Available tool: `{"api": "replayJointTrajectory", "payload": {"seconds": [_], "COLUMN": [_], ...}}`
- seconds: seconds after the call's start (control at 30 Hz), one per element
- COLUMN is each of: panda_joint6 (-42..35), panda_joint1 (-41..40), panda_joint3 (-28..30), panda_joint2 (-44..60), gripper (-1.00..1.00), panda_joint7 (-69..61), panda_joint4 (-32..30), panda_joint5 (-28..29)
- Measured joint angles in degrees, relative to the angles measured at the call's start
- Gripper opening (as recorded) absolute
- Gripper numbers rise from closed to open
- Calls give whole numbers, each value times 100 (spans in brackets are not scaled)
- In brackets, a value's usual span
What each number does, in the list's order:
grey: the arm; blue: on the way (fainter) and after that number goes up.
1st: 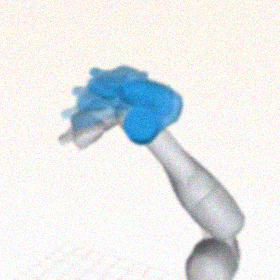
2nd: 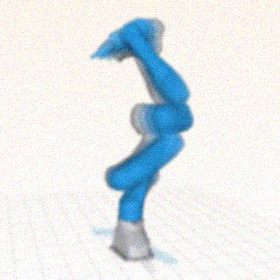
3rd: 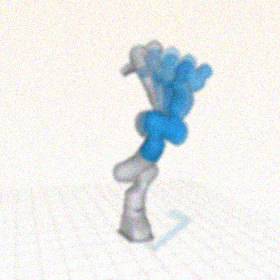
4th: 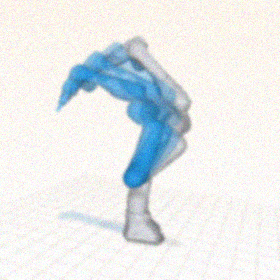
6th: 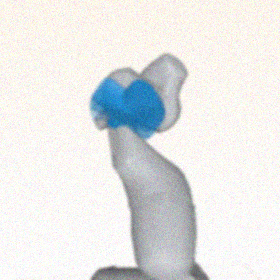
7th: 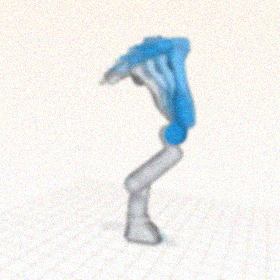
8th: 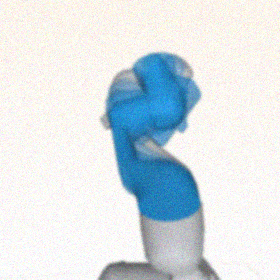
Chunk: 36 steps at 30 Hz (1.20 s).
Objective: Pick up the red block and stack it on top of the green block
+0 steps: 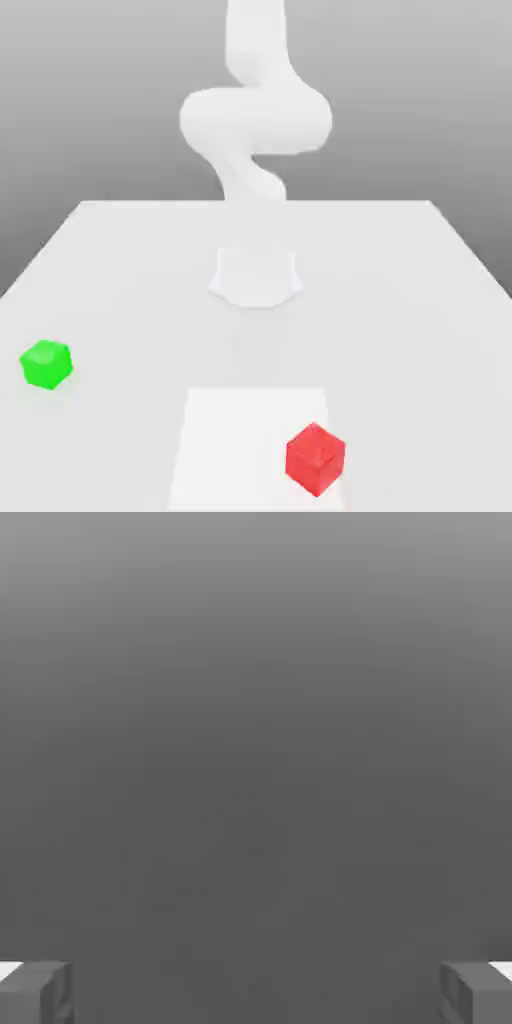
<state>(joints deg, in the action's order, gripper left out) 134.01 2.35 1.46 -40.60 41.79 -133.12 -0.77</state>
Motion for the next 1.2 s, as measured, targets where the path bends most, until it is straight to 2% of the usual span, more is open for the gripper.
{"api": "replayJointTrajectory", "payload": {"seconds": [0.3,0.5,0.77,0.93,0.97,1.2], "panda_joint6": [792,1312,2029,2815,2971,2995], "panda_joint1": [730,1018,1225,1141,1108,1098], "panda_joint3": [396,449,401,270,228,217], "panda_joint2": [1914,3164,4782,5807,5996,6033], "gripper": [0,0,0,0,-100,-100], "panda_joint7": [-1524,-2481,-3393,-3608,-3638,-3638], "panda_joint4": [-481,-796,-1226,-1155,-1128,-1123], "panda_joint5": [-343,-515,-234,-319,-360,-356]}}
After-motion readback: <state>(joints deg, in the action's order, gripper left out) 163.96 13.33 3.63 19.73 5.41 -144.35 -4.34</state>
